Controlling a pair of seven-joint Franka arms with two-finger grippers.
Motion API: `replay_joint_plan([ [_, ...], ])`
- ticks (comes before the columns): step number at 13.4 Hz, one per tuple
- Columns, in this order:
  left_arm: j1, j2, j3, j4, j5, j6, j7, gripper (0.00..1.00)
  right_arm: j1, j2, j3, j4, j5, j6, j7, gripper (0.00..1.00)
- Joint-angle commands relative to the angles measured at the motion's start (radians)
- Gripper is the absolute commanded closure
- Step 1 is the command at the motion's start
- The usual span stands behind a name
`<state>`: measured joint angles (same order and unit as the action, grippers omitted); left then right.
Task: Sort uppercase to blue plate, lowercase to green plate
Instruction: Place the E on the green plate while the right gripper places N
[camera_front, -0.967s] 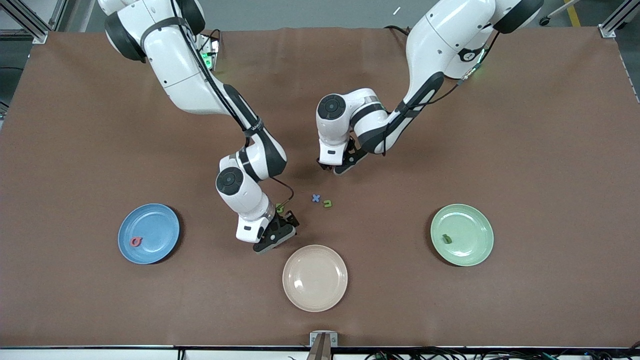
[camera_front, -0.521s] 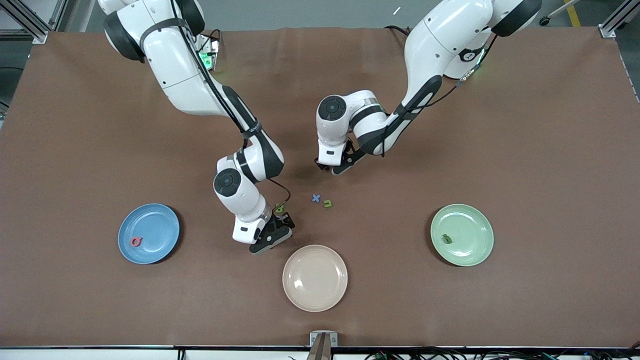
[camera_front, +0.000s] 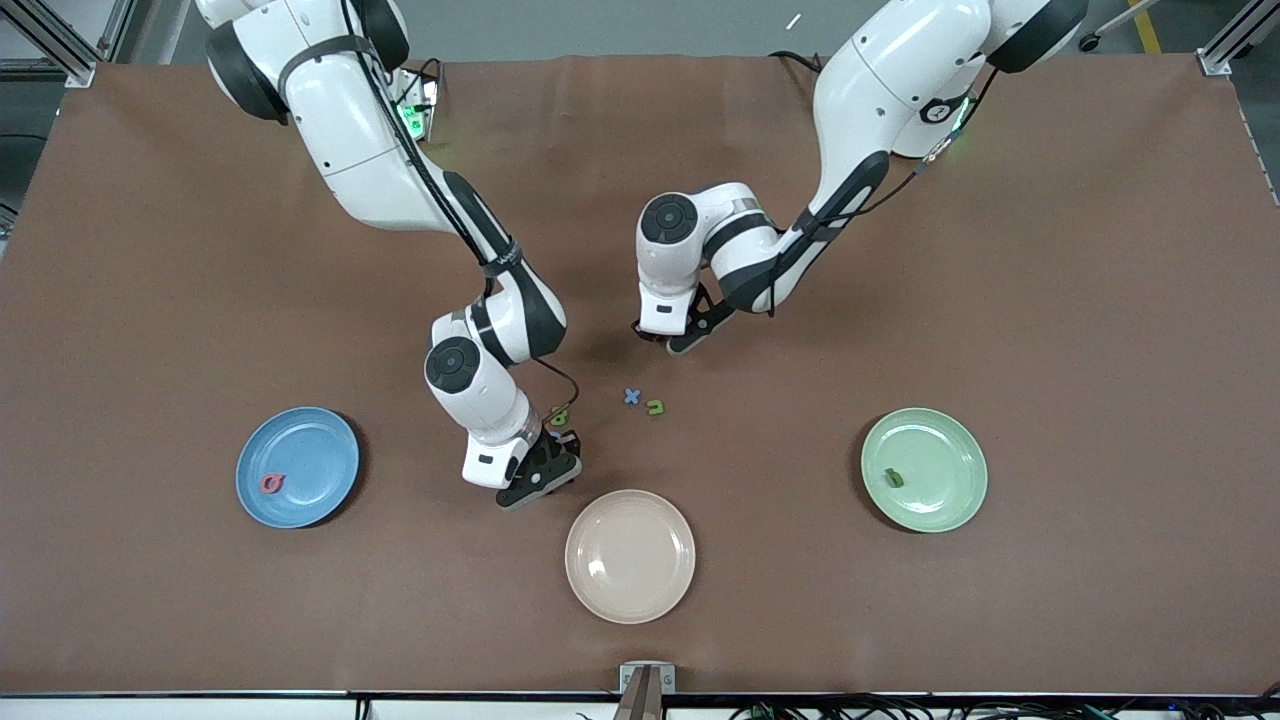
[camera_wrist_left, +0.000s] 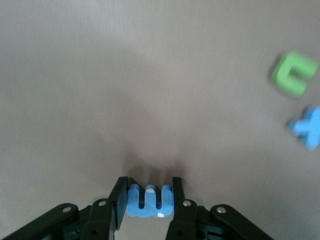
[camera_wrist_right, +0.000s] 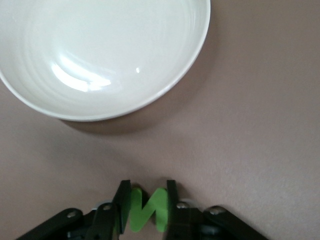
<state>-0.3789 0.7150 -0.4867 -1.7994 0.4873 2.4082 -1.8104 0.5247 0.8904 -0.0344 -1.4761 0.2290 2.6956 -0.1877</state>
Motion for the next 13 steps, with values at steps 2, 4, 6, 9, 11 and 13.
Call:
replay_joint_plan([
  [2,0.130,-0.106,-0.003,-0.009,0.017,-0.008,0.141,1.00,-0.005,-0.016,0.001,-0.010,-0.005,0.004,0.019,0.92],
  [4,0.210,-0.130,-0.006,0.004,0.017,-0.036,0.268,1.00,-0.049,-0.036,-0.015,0.013,-0.011,-0.005,0.008,0.93],
  [6,0.274,-0.121,-0.006,0.057,0.017,-0.127,0.435,1.00,-0.125,-0.065,-0.015,0.011,-0.011,-0.025,-0.048,0.93],
  [9,0.421,-0.109,-0.003,0.063,0.014,-0.141,0.653,1.00,-0.277,-0.103,-0.013,0.011,-0.010,-0.213,-0.177,0.93],
  [11,0.491,-0.105,0.003,0.064,0.019,-0.156,0.777,0.99,-0.382,-0.111,-0.009,0.011,-0.002,-0.331,-0.303,0.92],
  [13,0.581,-0.085,0.008,0.075,0.017,-0.158,0.903,0.92,-0.461,-0.113,-0.009,0.011,-0.002,-0.419,-0.384,0.91],
])
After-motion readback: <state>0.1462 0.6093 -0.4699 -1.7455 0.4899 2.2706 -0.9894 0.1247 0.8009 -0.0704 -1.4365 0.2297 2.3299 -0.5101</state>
